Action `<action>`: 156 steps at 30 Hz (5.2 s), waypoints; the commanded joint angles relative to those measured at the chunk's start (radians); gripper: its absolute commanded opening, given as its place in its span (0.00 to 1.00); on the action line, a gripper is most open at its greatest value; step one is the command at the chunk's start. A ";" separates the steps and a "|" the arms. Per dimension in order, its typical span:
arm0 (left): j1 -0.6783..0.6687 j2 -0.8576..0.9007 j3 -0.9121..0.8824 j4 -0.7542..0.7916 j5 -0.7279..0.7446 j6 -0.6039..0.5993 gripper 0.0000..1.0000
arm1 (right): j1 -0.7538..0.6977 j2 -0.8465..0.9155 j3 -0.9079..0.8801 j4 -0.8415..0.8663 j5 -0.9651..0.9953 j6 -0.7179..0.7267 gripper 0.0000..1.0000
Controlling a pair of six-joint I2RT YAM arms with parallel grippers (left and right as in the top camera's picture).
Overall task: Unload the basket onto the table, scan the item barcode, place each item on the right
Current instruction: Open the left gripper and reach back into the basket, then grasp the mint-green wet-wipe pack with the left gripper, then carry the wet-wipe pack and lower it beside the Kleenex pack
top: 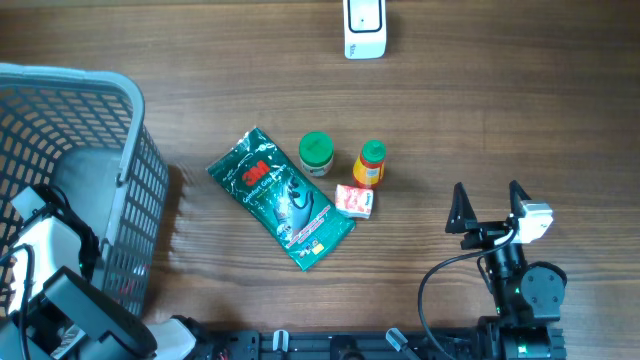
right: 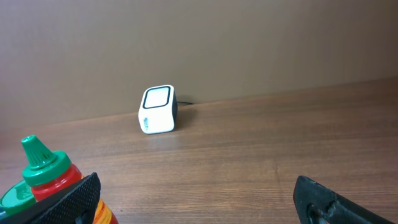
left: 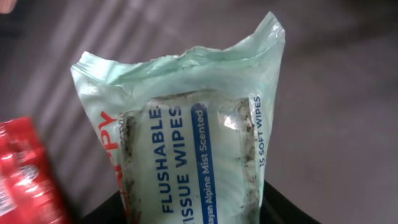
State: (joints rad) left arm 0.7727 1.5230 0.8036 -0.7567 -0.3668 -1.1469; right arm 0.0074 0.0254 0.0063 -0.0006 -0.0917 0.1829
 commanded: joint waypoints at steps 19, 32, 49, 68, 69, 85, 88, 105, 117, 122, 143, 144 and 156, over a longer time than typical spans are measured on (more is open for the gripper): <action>0.004 -0.452 0.659 -0.392 0.555 0.225 0.54 | -0.005 -0.002 -0.001 0.003 0.013 0.010 1.00; -0.075 -0.634 0.659 -0.238 0.695 0.296 0.49 | -0.005 -0.002 -0.001 0.003 0.013 0.011 1.00; -0.076 0.066 0.653 -0.577 0.354 0.417 1.00 | -0.005 -0.002 -0.001 0.003 0.013 0.011 1.00; -0.152 0.356 0.286 -0.196 0.314 0.424 0.50 | -0.005 -0.002 -0.001 0.003 0.013 0.010 1.00; -0.152 0.354 0.287 -0.203 0.305 0.421 0.36 | -0.005 -0.002 -0.001 0.003 0.013 0.010 1.00; -0.153 -0.091 0.494 -0.402 0.315 0.421 0.26 | -0.005 -0.002 -0.001 0.003 0.013 0.011 1.00; -0.153 -0.206 0.558 -0.415 0.364 0.421 0.27 | -0.005 -0.002 -0.001 0.003 0.013 0.011 1.00; -0.154 -0.642 0.590 -0.279 0.666 0.379 0.25 | -0.005 -0.002 -0.001 0.003 0.013 0.011 1.00; -0.396 -0.647 0.590 -0.260 0.889 0.383 0.24 | -0.005 -0.002 -0.001 0.003 0.013 0.010 1.00; -0.650 -0.595 0.590 -0.249 0.764 0.384 0.25 | -0.005 -0.002 -0.001 0.003 0.013 0.011 1.00; -1.462 0.183 0.590 -0.109 0.478 0.371 0.24 | 0.003 -0.002 -0.001 0.003 0.013 0.010 1.00; -1.471 0.211 0.590 -0.096 0.478 0.369 0.24 | 0.003 -0.002 -0.001 0.003 0.013 0.010 1.00; -1.511 0.403 0.590 -0.022 0.477 0.346 0.27 | 0.003 -0.002 -0.001 0.003 0.013 0.010 1.00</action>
State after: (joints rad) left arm -0.7372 1.8954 1.3804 -0.7879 0.1234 -0.7898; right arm 0.0078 0.0254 0.0063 -0.0006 -0.0917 0.1829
